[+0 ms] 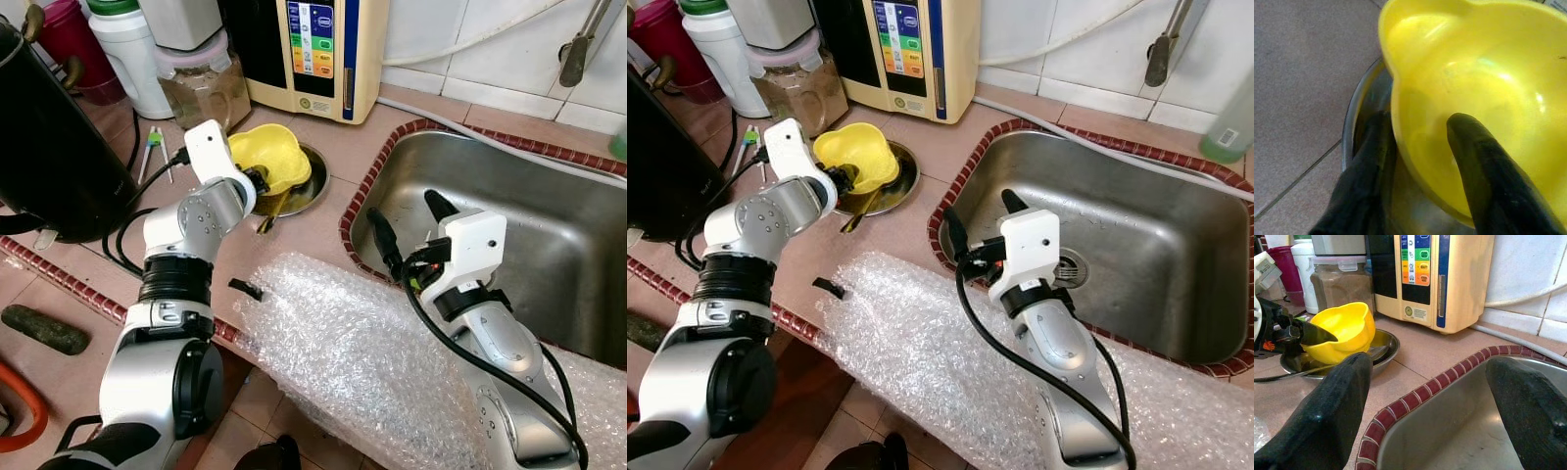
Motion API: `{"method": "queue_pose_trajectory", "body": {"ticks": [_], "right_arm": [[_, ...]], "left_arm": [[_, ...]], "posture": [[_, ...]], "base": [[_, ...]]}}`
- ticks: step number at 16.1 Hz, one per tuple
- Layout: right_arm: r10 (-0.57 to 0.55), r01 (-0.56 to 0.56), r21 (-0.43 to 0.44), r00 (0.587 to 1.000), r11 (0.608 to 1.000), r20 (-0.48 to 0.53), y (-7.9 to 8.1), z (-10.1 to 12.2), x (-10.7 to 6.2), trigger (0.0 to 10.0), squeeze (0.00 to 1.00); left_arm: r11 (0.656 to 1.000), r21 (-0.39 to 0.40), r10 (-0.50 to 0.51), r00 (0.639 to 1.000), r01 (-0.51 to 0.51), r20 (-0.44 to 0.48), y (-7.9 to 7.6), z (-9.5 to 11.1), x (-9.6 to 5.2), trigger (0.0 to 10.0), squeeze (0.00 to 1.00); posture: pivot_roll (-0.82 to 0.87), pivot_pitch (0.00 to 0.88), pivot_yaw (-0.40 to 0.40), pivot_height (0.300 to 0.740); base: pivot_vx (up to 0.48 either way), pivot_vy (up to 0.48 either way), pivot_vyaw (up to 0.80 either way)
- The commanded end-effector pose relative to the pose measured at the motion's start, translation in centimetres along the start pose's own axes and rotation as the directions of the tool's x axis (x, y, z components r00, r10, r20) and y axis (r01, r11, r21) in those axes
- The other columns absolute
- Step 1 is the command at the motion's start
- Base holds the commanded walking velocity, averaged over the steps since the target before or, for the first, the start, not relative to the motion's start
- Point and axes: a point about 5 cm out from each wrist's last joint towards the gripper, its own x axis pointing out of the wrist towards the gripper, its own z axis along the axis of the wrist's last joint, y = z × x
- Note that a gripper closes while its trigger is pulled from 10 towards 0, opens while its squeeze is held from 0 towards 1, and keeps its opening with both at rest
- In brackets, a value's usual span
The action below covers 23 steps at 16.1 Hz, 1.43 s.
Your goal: Kitchen organization
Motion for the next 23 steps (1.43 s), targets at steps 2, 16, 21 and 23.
{"method": "queue_pose_trajectory", "body": {"ticks": [2,16,21,23], "right_arm": [[0.005,-0.005,0.003,1.0,1.0,-0.003,0.2,-0.2,-0.1,10.0,0.0],[0.002,-0.002,0.004,1.0,1.0,-0.001,0.2,-0.2,0.1,10.0,0.0],[-0.001,0.001,0.006,1.0,1.0,0.003,0.2,-0.3,0.2,10.0,0.0],[-0.002,0.002,0.003,1.0,1.0,0.007,0.1,-0.3,0.3,10.0,0.0]], "left_arm": [[0.999,0.02,0.026,1.0,-0.026,-0.014,0.8,-0.4,0.1,0.0,0.0],[0.999,0.03,0.017,0.999,-0.018,0.05,0.9,-0.1,-0.1,0.0,0.0],[0.991,0.067,-0.129,0.964,0.117,0.233,-0.2,1.1,-1.1,0.0,0.0],[0.989,0.062,-0.144,0.951,0.132,0.275,-0.4,1.2,-1.3,0.0,0.0]], "posture": [[0.0,0.195,0.114,0.74],[0.0,0.194,0.113,0.74],[0.01,0.178,0.109,0.74],[0.01,0.165,0.101,0.74]], "base": [[0.0,0.0,0.0],[0.0,0.0,0.0],[0.0,0.0,0.0],[0.0,0.0,0.0]]}}
